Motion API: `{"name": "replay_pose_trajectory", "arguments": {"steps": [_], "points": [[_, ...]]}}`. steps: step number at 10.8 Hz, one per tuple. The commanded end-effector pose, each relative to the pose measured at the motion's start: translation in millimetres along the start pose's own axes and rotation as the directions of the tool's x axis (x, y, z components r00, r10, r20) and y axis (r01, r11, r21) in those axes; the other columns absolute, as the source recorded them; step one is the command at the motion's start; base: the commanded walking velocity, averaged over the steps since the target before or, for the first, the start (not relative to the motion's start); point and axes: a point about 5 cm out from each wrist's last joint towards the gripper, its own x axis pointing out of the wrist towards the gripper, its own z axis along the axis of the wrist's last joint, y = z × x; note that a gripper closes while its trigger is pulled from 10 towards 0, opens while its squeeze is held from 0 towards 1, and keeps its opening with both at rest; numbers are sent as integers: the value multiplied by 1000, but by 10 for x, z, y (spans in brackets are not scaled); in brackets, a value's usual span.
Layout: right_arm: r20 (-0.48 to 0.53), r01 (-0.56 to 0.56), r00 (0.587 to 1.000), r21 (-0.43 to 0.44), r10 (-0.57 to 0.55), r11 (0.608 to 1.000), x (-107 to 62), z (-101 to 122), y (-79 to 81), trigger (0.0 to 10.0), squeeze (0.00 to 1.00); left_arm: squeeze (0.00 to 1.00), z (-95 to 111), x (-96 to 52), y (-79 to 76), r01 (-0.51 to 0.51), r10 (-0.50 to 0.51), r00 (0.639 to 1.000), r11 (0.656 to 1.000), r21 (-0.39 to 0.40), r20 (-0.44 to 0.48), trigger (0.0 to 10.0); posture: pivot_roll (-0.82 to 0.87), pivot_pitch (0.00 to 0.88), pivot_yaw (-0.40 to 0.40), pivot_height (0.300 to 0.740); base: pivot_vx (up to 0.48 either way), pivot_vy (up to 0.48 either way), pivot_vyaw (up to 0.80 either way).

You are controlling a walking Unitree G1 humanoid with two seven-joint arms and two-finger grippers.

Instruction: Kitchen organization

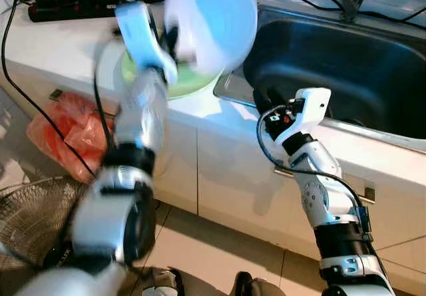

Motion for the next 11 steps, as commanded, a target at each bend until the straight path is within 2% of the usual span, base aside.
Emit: {"name": "replay_pose_trajectory", "arguments": {"steps": [1, 3, 5, 8, 11], "points": [[20, 24, 1000, 14, -24, 1000, 21, 66, -55, 10000, 0, 0, 96, -17, -129, 55, -57, 996, 998, 20, 67, 10000, 26, 126, -16, 740, 0, 0, 0], [85, 37, 996, 11, -37, 999, 102, 266, -88, 10000, 0, 0, 48, -116, -274, 99, -102, 991, 995, 33, 91, 10000, 26, 124, -17, 740, 0, 0, 0], [124, 35, 992, 9, -36, 999, 149, 385, -84, 10000, 0, 0, 116, -151, -356, 130, -136, 983, 990, 55, 125, 10000, 25, 120, -15, 740, 0, 0, 0], [139, 40, 989, 17, -42, 999, 175, 430, -92, 10000, 0, 0, 166, -185, -420, 154, -162, 977, 986, 64, 139, 10000, 18, 120, -13, 740, 0, 0, 0], [146, 34, 989, 28, -37, 999, 196, 442, -69, 10000, 0, 0, 129, -212, -459, 170, -177, 976, 983, 64, 124, 10000, 14, 120, -13, 740, 0, 0, 0]]}}
